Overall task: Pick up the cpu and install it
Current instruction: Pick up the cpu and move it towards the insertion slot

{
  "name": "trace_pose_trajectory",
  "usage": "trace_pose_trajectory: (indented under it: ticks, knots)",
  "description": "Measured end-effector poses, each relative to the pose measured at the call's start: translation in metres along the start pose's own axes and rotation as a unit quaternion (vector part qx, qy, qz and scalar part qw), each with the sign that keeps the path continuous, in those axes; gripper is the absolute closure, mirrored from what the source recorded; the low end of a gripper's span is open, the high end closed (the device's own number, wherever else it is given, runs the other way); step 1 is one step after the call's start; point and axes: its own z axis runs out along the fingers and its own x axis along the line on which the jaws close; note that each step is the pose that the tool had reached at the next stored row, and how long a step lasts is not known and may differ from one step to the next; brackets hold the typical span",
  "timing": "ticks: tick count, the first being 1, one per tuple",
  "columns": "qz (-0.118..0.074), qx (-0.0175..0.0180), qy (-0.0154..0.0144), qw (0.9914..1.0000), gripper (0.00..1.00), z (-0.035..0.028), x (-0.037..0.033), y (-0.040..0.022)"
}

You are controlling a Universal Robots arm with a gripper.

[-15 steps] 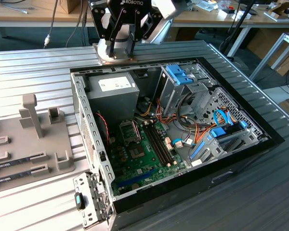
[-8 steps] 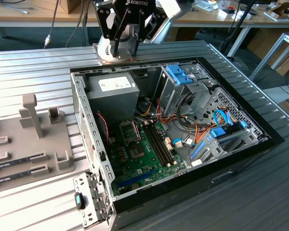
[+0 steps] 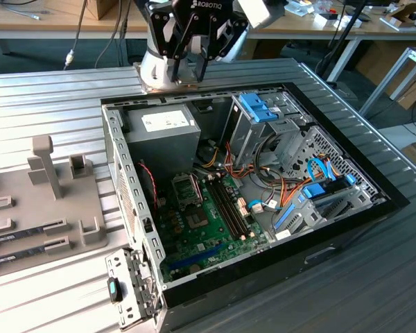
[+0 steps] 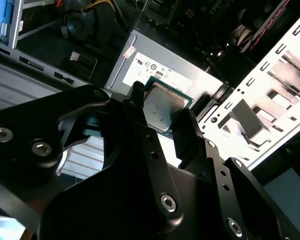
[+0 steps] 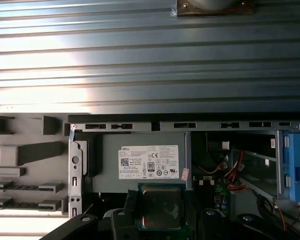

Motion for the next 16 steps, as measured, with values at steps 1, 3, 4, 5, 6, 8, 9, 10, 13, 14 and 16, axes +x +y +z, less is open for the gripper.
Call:
trace_pose_trajectory:
  ticks: [1, 3, 4, 5, 6, 8, 9, 10, 13, 14, 16]
  knots:
    - [0.000, 0.0000, 0.0000, 1.00000, 0.53, 0.0000, -0.0009, 0.0000]
    - [0.000, 0.0000, 0.0002, 1.00000, 0.53, 0.0001, -0.0033, 0.0001]
    - [0.000, 0.0000, 0.0002, 1.00000, 0.53, 0.0001, -0.0042, 0.0001]
    - [0.000, 0.0000, 0.0003, 1.00000, 0.53, 0.0001, -0.0055, 0.0002]
    - [0.000, 0.0000, 0.0004, 1.00000, 0.53, 0.0001, -0.0076, 0.0002]
    - [0.000, 0.0000, 0.0005, 1.00000, 0.53, 0.0001, -0.0107, 0.0003]
    - [0.000, 0.0000, 0.0006, 1.00000, 0.53, 0.0001, -0.0123, 0.0003]
    - [0.000, 0.0000, 0.0006, 1.00000, 0.53, 0.0001, -0.0133, 0.0004]
    - [0.000, 0.0000, 0.0008, 1.00000, 0.53, 0.0001, -0.0170, 0.0005]
    - [0.000, 0.0000, 0.0009, 1.00000, 0.53, 0.0001, -0.0179, 0.0005]
    - [0.000, 0.0000, 0.0010, 1.00000, 0.53, 0.0001, -0.0210, 0.0006]
